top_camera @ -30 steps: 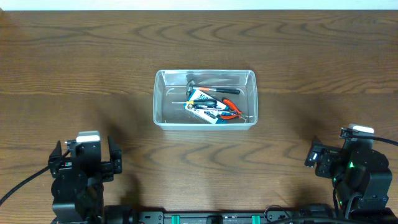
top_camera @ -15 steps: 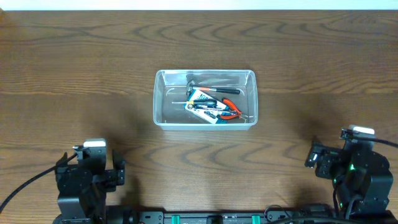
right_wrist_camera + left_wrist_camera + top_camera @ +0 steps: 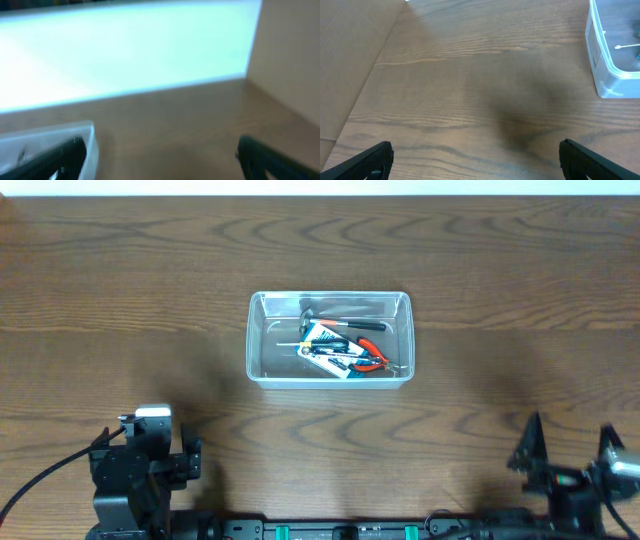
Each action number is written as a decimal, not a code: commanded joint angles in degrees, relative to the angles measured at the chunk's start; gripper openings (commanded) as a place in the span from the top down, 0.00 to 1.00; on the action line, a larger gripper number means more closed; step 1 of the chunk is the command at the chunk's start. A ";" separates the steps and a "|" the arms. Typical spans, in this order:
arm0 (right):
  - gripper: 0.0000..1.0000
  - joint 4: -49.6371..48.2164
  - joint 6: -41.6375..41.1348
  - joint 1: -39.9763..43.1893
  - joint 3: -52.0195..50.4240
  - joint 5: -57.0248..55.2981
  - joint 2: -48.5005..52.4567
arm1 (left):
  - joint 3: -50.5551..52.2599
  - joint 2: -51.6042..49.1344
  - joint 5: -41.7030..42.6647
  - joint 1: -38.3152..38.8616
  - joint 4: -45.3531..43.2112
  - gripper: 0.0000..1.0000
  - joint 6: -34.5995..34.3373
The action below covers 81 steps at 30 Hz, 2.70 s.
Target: Pack container
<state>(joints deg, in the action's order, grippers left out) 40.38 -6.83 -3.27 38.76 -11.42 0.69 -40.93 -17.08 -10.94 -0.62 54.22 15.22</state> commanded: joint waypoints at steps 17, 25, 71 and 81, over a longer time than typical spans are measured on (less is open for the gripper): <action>0.01 -31.41 3.15 0.02 -36.15 1.20 -0.42 | -0.11 0.35 -0.70 0.11 0.26 0.02 -0.26; 0.01 -31.58 3.91 0.09 -36.13 2.62 -0.42 | -0.11 0.35 -0.70 0.11 0.26 0.02 -0.28; 0.01 -31.61 3.91 0.09 -36.13 2.64 -0.42 | 29.62 16.79 20.02 -0.57 -45.55 0.02 -10.43; 0.01 -31.61 3.91 0.09 -36.13 2.64 -0.42 | 40.70 16.96 19.74 0.76 -50.45 0.02 -12.76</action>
<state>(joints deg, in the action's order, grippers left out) 8.73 -3.62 -3.55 2.83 -8.97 0.71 -1.08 -0.60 8.54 -0.49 1.15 5.21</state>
